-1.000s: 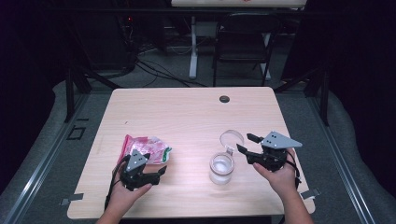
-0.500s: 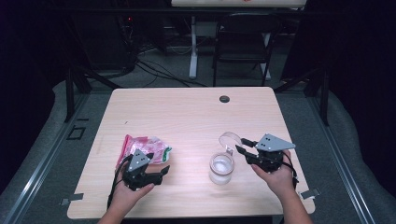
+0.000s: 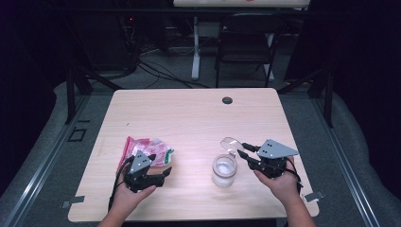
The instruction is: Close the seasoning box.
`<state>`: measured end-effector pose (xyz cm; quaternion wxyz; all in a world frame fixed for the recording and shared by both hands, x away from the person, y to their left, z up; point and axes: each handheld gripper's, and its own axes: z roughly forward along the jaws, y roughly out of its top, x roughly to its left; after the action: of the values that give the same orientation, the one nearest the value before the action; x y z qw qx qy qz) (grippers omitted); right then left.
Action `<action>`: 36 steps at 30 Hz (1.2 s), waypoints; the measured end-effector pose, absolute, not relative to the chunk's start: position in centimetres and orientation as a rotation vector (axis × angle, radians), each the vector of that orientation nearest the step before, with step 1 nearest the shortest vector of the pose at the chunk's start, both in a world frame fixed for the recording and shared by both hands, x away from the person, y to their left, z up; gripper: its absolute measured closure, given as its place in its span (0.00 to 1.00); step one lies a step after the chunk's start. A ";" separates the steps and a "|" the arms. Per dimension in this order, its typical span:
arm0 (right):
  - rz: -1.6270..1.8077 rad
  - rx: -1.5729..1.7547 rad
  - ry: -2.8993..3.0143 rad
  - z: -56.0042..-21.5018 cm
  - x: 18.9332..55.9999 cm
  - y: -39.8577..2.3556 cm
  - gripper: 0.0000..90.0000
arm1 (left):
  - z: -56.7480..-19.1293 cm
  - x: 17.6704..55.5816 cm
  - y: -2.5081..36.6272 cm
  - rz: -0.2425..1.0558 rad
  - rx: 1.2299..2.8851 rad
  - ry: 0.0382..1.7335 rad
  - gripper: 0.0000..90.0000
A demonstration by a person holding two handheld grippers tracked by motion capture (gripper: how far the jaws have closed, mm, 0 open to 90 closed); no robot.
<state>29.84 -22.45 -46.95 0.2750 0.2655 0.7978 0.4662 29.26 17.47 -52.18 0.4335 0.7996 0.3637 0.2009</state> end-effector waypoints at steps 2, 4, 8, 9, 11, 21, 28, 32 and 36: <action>1.252 0.703 2.150 -46.8 29.8 -22.3 0.76 | -52.1 29.2 17.6 0.501 1.984 0.910 0.27; 1.256 0.693 2.152 -46.8 29.7 -22.1 0.75 | -52.0 29.1 17.7 0.508 1.984 0.909 0.27; 1.250 0.666 2.166 -46.8 29.5 -21.8 0.73 | -52.0 29.1 17.7 0.510 1.973 0.916 0.27; 1.248 0.655 2.173 -46.9 29.5 -21.7 0.73 | -52.0 29.1 17.7 0.511 1.974 0.916 0.27; 1.242 0.648 2.176 -46.9 29.4 -21.5 0.72 | -52.0 29.2 17.7 0.510 1.977 0.917 0.27; 1.233 0.616 2.200 -46.9 29.1 -20.9 0.68 | -52.0 29.2 17.9 0.511 1.969 0.918 0.27; 1.221 0.591 2.206 -47.0 28.9 -20.6 0.67 | -52.0 29.3 18.0 0.512 1.968 0.919 0.27; 1.201 0.571 2.219 -47.1 28.8 -20.4 0.66 | -52.0 29.3 18.0 0.513 1.967 0.925 0.27; 1.191 0.549 2.233 -47.2 28.7 -20.1 0.65 | -52.0 29.3 18.1 0.514 1.968 0.927 0.27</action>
<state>28.66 -20.14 -47.16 0.2725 0.2041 0.8296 0.4426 29.31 18.06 -52.02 0.4377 0.7915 0.3730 0.2068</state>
